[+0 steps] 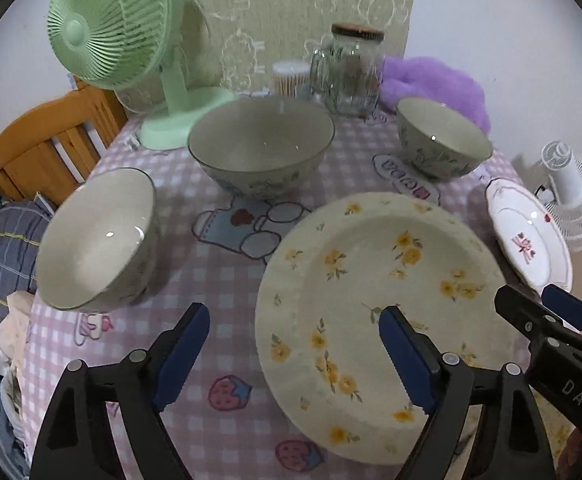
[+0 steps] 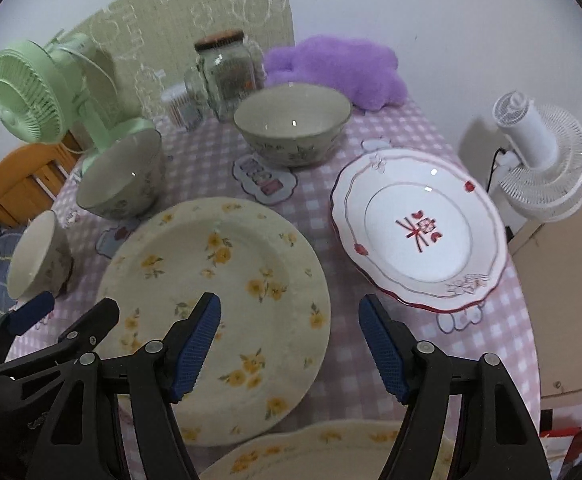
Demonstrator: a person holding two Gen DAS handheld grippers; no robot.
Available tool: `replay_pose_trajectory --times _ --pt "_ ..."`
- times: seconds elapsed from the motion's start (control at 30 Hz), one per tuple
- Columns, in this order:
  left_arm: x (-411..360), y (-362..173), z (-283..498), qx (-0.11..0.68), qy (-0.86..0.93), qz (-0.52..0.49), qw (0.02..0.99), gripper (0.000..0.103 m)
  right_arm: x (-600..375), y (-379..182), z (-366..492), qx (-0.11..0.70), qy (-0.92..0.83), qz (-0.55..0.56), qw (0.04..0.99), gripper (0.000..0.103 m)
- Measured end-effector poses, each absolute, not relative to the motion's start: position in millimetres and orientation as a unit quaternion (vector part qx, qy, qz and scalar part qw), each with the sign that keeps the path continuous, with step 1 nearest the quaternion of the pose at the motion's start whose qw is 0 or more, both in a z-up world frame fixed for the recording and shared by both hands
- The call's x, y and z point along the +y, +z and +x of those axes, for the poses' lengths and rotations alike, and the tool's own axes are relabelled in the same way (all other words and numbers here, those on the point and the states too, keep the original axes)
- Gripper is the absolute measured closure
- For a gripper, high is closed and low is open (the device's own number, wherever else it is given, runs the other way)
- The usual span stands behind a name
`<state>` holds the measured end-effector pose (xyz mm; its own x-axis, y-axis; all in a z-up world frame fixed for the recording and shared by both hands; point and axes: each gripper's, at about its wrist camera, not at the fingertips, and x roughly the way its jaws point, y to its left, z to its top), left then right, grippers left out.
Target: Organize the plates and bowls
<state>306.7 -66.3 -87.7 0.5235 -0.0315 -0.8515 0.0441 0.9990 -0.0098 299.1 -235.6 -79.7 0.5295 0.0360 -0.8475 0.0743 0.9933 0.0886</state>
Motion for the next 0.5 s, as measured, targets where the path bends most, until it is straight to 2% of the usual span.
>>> replay_pose_trajectory --times 0.1,0.37,0.5 --pt "-69 -99 313 0.497 -0.020 0.008 0.867 0.018 -237 -94 307 0.502 -0.007 0.055 0.863 0.037" --pt "-77 -119 324 0.515 -0.024 0.007 0.857 0.024 -239 -120 325 0.526 -0.008 0.051 0.849 0.038" --pt "-78 -127 329 0.525 -0.022 0.005 0.851 0.028 -236 -125 332 0.532 -0.002 0.046 0.845 0.045"
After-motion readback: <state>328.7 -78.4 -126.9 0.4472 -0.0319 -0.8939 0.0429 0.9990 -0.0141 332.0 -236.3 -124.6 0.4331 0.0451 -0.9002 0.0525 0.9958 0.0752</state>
